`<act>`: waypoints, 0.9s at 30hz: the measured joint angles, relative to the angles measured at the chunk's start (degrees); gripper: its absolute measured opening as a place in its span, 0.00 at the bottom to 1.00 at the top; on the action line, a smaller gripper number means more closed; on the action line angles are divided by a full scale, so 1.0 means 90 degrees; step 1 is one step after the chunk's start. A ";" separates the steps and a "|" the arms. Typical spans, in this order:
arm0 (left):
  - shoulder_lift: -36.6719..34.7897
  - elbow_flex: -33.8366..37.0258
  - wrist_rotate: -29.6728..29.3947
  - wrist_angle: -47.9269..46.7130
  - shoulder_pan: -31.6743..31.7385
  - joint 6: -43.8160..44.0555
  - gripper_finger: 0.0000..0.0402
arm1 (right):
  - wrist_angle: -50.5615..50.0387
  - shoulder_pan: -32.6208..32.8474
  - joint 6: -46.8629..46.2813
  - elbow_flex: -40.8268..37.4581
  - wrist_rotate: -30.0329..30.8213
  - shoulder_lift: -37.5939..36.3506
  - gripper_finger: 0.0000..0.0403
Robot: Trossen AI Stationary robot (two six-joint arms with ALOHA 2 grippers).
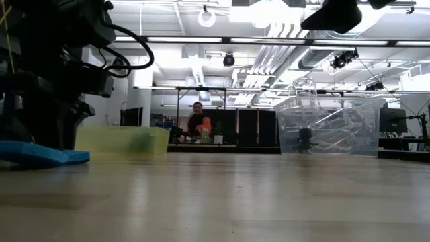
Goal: Pick & Place Kitchen Sink Supplies
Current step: Put the blue sponge into the yellow bin
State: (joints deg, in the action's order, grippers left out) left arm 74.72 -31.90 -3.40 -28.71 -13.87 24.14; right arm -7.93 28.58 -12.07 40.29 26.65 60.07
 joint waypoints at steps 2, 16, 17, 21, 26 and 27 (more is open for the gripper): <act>0.0000 0.0000 0.0000 0.0002 0.0000 -0.0005 0.26 | 0.0059 0.0000 0.0007 0.0000 -0.0002 0.0000 0.98; 0.0012 0.0001 0.0116 0.0314 -0.0002 -0.0005 0.01 | 0.0438 -0.0001 0.0090 0.0002 -0.0006 0.0002 0.98; 0.0015 -0.0017 0.0099 0.0333 -0.0002 -0.0009 0.01 | 0.0439 0.0000 0.0052 0.0002 0.0012 0.0013 0.98; 0.0032 -0.0222 -0.0227 0.0369 -0.0005 -0.0051 0.00 | 0.0523 -0.0002 0.0002 0.0002 0.0105 0.0212 0.98; 0.0029 -0.0582 -0.0890 0.0403 -0.0005 -0.0265 0.00 | 0.0797 -0.0002 0.0032 0.0005 0.0283 0.0685 0.98; 0.0029 -0.0664 -0.1070 0.0410 -0.0005 -0.0306 0.00 | 0.0853 -0.0002 0.0033 0.0005 0.0303 0.0780 0.98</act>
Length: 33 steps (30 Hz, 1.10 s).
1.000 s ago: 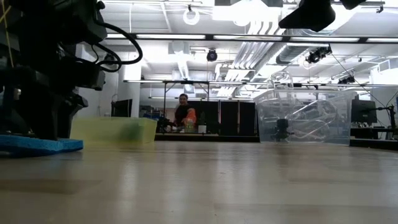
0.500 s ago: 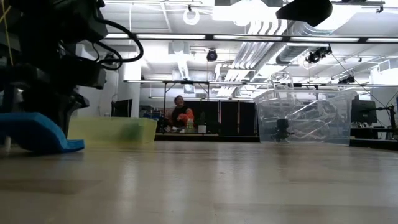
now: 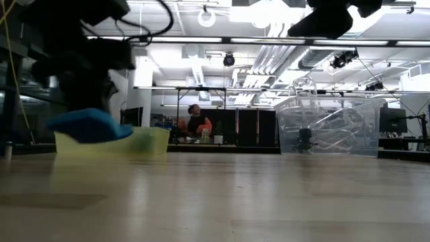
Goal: Pick & Place Kitchen Sink Supplies
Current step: Put the blue sponge into the yellow bin
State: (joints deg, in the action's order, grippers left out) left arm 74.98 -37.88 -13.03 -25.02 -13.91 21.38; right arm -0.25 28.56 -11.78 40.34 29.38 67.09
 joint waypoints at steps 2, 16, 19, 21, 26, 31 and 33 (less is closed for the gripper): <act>-0.0002 -0.0170 -0.0423 0.0000 0.0000 -0.0021 0.00 | 0.0141 0.0000 0.0001 0.0000 0.0033 0.0173 0.98; -0.0012 -0.0662 -0.4478 0.1627 0.0002 -0.0066 0.00 | 0.2289 -0.0005 0.0003 0.0000 0.0757 0.1436 0.98; -0.0015 -0.0662 -0.5284 0.2447 0.0000 -0.0363 0.00 | 0.3330 -0.0013 0.0175 0.0000 0.1228 0.1979 0.98; -0.0015 -0.0664 -0.5533 0.3056 0.0002 -0.0724 0.00 | 0.4119 -0.0063 0.0424 0.0000 0.1498 0.2370 0.98; 0.0038 -0.0667 -0.5585 0.4249 0.0002 -0.1519 0.00 | 0.6028 -0.0334 0.1070 0.0000 0.1642 0.3196 0.98; 0.0200 -0.0668 -0.5758 0.4863 0.0000 -0.1902 0.00 | 0.6813 -0.0545 0.1341 0.0000 0.1648 0.3470 0.98; 0.0338 -0.0671 -0.6121 0.5251 0.0013 -0.2074 0.00 | 0.6828 -0.0570 0.1345 0.0000 0.1649 0.3470 0.98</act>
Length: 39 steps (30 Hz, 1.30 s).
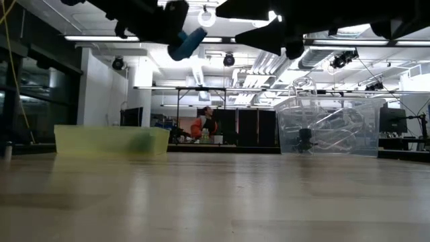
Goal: Pick & Place Kitchen Sink Supplies
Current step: Put the blue sponge into the yellow bin
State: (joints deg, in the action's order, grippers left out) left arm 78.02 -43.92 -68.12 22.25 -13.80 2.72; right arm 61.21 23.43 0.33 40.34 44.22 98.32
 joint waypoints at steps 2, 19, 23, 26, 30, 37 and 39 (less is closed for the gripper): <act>0.0094 0.0001 -0.0613 0.0079 0.0110 -0.0097 0.00 | -0.0021 -0.0008 0.0020 0.0000 0.0002 -0.0003 0.98; 0.0177 0.0010 -0.1279 -0.2553 0.2355 0.5421 0.00 | -0.0428 0.0203 -0.0004 0.0000 0.0074 -0.0017 0.98; 0.0177 0.0011 -0.0688 -0.3228 0.2944 0.6771 0.00 | -0.0444 0.0206 0.0000 0.0000 0.0074 -0.0017 0.98; 0.0177 0.0012 -0.0168 -0.3900 0.3350 0.8057 0.00 | -0.0500 0.0206 -0.0014 0.0000 0.0072 -0.0017 0.98; 0.0194 0.0012 0.0607 -0.4843 0.3851 0.9985 0.00 | -0.0493 0.0206 -0.0011 0.0000 0.0071 -0.0019 0.98; 0.0255 0.0017 0.1469 -0.5353 0.4310 1.1564 0.00 | -0.0488 0.0205 -0.0011 0.0000 0.0071 -0.0019 0.98; 0.0267 0.0017 0.1557 -0.5349 0.4350 1.1715 0.00 | -0.0488 0.0204 -0.0012 0.0000 0.0070 -0.0019 0.98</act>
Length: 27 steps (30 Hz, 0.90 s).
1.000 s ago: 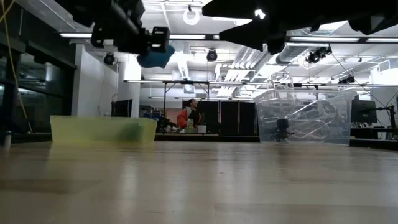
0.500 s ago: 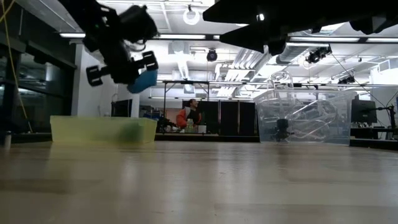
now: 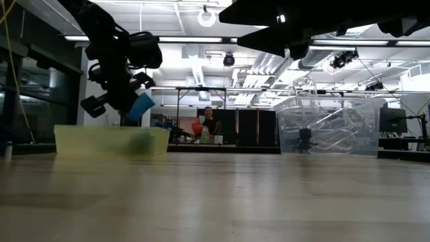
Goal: Pick & Place Kitchen Sink Supplies
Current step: Put the blue sponge into the yellow bin
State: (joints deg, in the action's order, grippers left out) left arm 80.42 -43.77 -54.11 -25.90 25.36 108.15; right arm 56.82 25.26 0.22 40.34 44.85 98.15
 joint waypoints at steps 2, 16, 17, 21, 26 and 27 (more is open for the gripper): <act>0.0000 0.0000 0.0148 0.0001 0.0057 0.0127 0.00 | 0.0002 0.0001 -0.0020 0.0000 0.0001 0.0000 0.98; 0.0012 0.0000 0.1061 -0.0351 0.0242 0.0974 0.04 | 0.0049 0.0116 -0.0033 0.0000 -0.0031 0.0000 0.98; 0.0012 0.0000 0.1104 -0.0356 0.0242 0.0982 0.04 | 0.0049 0.0117 -0.0033 0.0000 -0.0031 0.0000 0.98; 0.0012 0.0000 0.1120 -0.0444 0.0242 0.0824 0.04 | 0.0049 0.0116 -0.0033 0.0000 -0.0048 0.0000 0.98; 0.0012 0.0000 0.1093 -0.0469 0.0237 0.0675 0.04 | 0.0049 0.0116 -0.0036 0.0000 -0.0072 0.0000 0.98; 0.0012 -0.0001 0.1092 -0.0469 0.0237 0.0676 0.04 | 0.0049 0.0116 -0.0036 0.0000 -0.0075 0.0000 0.98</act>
State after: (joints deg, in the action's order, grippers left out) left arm 80.53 -43.77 -44.28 -30.12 27.49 114.24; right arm 57.25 26.30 -0.10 40.34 44.18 98.15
